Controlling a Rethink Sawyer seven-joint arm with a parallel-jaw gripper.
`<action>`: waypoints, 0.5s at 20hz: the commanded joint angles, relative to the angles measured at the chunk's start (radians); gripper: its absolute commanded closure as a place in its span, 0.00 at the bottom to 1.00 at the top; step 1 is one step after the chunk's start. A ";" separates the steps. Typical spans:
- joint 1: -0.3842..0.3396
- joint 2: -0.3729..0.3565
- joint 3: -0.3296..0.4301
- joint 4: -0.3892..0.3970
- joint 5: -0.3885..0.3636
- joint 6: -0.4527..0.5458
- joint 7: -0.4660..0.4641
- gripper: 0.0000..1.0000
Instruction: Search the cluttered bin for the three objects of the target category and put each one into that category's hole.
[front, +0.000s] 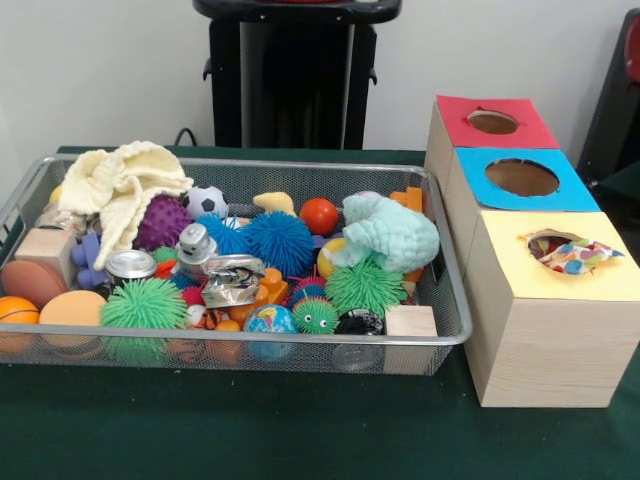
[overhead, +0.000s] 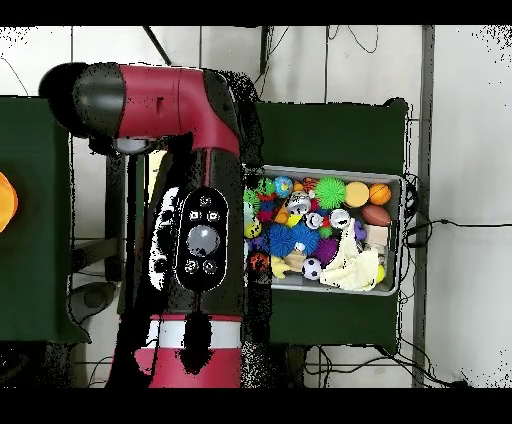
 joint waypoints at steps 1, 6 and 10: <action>-0.059 0.072 0.091 0.031 -0.029 0.001 0.060 1.00; -0.084 0.062 0.100 0.078 -0.048 -0.049 -0.003 1.00; -0.106 0.070 0.113 0.089 -0.059 -0.084 -0.037 1.00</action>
